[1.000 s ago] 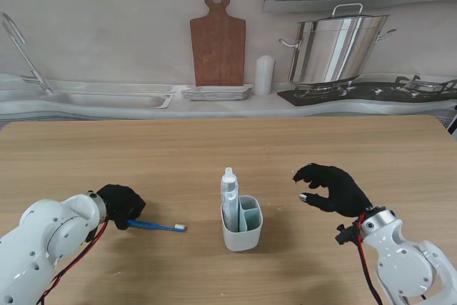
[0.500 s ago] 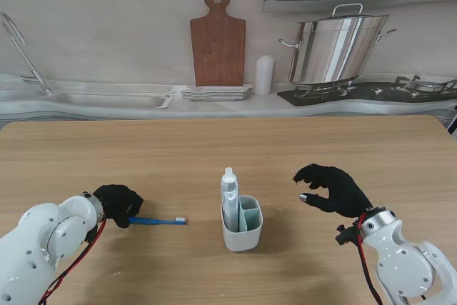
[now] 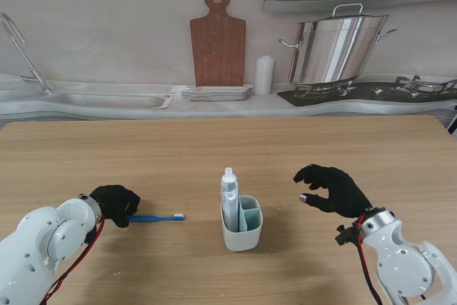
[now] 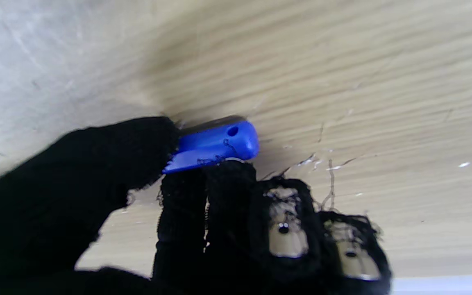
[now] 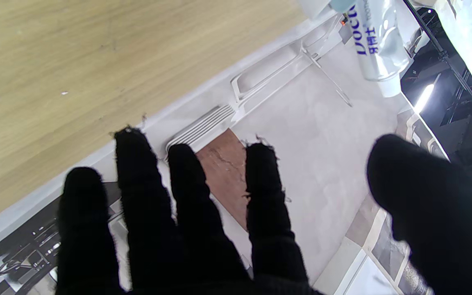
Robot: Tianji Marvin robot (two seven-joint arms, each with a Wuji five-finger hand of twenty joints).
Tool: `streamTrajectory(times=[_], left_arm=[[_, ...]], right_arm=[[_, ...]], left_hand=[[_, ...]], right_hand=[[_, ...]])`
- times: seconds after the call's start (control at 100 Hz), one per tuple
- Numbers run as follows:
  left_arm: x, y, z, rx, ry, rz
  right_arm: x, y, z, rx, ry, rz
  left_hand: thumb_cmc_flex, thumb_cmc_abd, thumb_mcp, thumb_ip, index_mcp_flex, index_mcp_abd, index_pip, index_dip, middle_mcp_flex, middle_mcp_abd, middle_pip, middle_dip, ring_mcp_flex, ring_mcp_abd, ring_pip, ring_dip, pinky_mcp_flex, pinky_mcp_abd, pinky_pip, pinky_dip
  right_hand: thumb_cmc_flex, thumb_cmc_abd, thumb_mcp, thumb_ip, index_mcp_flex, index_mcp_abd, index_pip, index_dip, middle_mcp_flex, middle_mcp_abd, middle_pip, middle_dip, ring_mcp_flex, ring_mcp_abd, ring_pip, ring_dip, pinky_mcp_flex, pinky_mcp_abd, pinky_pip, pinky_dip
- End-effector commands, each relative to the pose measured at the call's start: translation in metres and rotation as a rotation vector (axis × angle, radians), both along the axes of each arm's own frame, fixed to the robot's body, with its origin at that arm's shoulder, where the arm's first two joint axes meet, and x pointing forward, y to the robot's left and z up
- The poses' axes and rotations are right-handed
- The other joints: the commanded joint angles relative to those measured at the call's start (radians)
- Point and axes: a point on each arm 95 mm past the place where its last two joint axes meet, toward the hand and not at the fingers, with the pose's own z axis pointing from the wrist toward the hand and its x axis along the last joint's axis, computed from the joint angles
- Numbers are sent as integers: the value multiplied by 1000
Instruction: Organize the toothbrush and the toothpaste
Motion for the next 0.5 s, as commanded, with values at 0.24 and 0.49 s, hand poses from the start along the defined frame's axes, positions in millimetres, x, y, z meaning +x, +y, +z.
streamTrajectory(times=[0.24,0.49], left_arm=[[-12,4,-21,-11,50,22],[-14,5,-18,-46,36,28]], right_arm=[[-2,1,-4,-11,16,2],[-2,0,-5,-13,17,-1]], left_hand=[[43,79,77,114,70,-43,-6,-19,71,4,16,-38,37,36,49,-24,32,-66,162,-11],[44,87,75,150,74,-32,0,-12,76,10,15,-44,39,41,45,-36,32,-66,163,-12]], right_hand=[[-43,9,-5,-29,25,-3,-11,-2,7,9,5,-2,10,-8,5,27,-2,36,10,6],[-43,9,-6,-29,27,-4,-10,-2,8,8,5,-2,10,-7,7,28,-1,37,10,6]])
